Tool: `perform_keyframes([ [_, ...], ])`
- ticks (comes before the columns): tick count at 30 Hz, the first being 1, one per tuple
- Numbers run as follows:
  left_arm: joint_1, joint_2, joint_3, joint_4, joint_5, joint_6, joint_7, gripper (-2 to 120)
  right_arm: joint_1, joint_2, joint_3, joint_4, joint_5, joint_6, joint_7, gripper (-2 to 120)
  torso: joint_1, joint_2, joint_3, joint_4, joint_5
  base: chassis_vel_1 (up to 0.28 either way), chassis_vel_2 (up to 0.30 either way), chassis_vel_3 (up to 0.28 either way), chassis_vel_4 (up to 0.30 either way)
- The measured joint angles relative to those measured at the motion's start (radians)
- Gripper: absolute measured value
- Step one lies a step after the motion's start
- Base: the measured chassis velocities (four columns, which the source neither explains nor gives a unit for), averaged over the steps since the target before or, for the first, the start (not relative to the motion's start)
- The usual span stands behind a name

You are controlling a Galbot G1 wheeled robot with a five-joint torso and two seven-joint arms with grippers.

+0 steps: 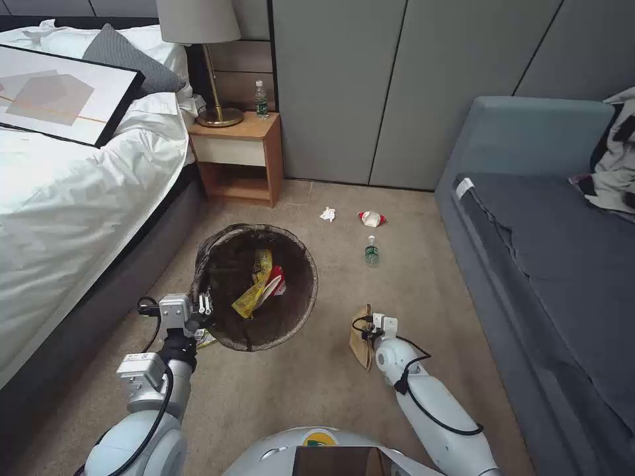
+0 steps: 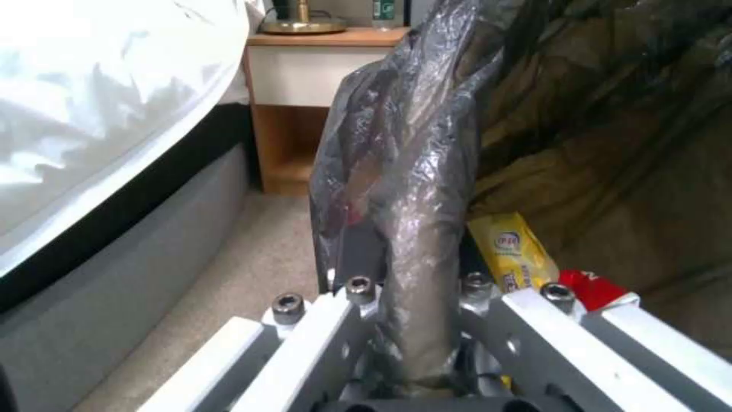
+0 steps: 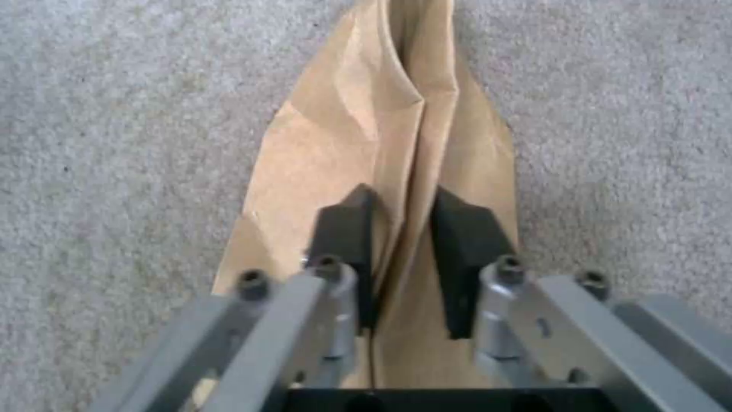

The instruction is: Pick up the trash bin, then pick up the garbage from the floor and place it into the trash bin.

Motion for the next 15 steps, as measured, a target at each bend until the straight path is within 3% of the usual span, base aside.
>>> perform_keyframes([
  [4, 0.000, -0.001, 0.002, 0.000, 0.000, 0.000, 0.000, 3, -0.004, -0.007, 0.000, 0.009, 0.002, 0.001, 0.001, 0, 0.000, 0.000, 0.000, -0.0001, 0.0000, 0.000, 0.000, 0.000, 0.000],
  [11, 0.000, -0.002, 0.005, 0.000, 0.002, 0.000, 0.001, 3, -0.006, -0.015, 0.001, 0.014, -0.003, 0.010, 0.002, 0, 0.000, 0.000, 0.000, -0.0002, 0.0001, 0.000, 0.000, 0.000, 0.000],
  [15, 0.002, 0.000, 0.002, -0.007, 0.002, 0.000, 0.001, 3, -0.028, -0.040, 0.014, 0.083, -0.010, 0.010, 0.008, 0, 0.000, 0.000, 0.000, -0.0006, -0.0003, 0.000, 0.000, 0.000, 0.000],
])
